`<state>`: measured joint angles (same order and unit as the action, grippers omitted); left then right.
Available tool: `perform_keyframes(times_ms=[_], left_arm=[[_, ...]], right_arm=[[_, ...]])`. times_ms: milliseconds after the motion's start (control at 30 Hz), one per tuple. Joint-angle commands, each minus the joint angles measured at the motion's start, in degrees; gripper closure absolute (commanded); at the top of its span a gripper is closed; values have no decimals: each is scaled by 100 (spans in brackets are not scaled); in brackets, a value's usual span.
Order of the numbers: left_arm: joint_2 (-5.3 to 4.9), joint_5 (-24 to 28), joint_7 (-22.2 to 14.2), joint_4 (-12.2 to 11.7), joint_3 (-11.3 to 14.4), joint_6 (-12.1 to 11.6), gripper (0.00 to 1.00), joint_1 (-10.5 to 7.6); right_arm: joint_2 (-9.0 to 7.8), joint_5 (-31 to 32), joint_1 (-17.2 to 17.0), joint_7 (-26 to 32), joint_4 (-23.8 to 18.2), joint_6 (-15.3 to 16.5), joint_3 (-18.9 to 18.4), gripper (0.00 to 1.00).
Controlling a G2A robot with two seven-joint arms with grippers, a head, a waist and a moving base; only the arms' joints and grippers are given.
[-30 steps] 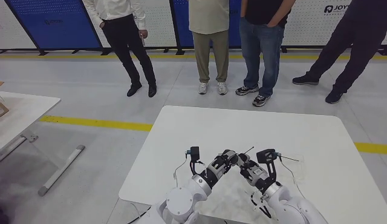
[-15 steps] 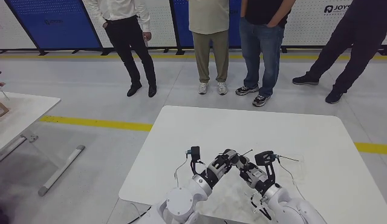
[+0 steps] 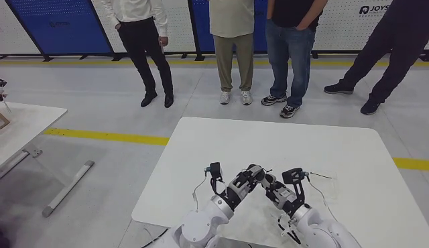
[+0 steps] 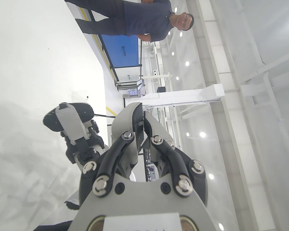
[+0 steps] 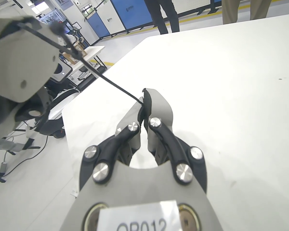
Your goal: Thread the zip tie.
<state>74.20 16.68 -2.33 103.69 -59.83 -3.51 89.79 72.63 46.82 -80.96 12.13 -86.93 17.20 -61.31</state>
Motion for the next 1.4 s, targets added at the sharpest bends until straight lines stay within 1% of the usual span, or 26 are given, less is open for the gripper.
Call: perform_keyframes(times_ms=[0,433,533,567,600,733,867,1000,1100,1167,1233,1267,1367], left_arm=[[-1,34,3,-1,-22,-12,100,0],[-14,144,-94,23,-79,-101,100,18],[-16,124,-95,-12,-77,-73,100,7],[-15,114,-88,-38,-72,-37,100,-11],[-13,113,-77,-54,-67,-13,100,-25],[1,225,42,-116,-84,45,100,-86],[8,365,163,-162,-156,55,100,-107],[16,491,279,-227,-218,112,100,-127],[24,560,393,-295,-258,159,100,-153],[35,575,553,-348,-278,175,100,-173],[44,493,689,-379,-230,212,100,-146],[49,347,861,-402,-226,137,100,-139],[52,324,885,-408,-216,121,100,-134]], right_arm=[[1,-1,7,1,18,4,5,100],[-2,-5,22,-3,54,36,10,100],[-1,-55,16,-35,40,68,8,100],[-3,-99,7,-28,35,116,1,53],[-6,-112,1,-35,25,121,-18,0],[-38,-234,-149,-225,-104,228,-177,0],[-122,-422,-446,-496,-424,228,-444,0],[-242,-678,-782,-751,-764,228,-725,0],[-362,-898,-1043,-949,-1047,228,-898,0],[-451,-1082,-1221,-1166,-1212,228,-1010,0],[-527,-1284,-1364,-1386,-1326,228,-1082,0],[-572,-1427,-1436,-1557,-1358,228,-1130,0],[-572,-1427,-1436,-1557,-1358,228,-1130,0]])
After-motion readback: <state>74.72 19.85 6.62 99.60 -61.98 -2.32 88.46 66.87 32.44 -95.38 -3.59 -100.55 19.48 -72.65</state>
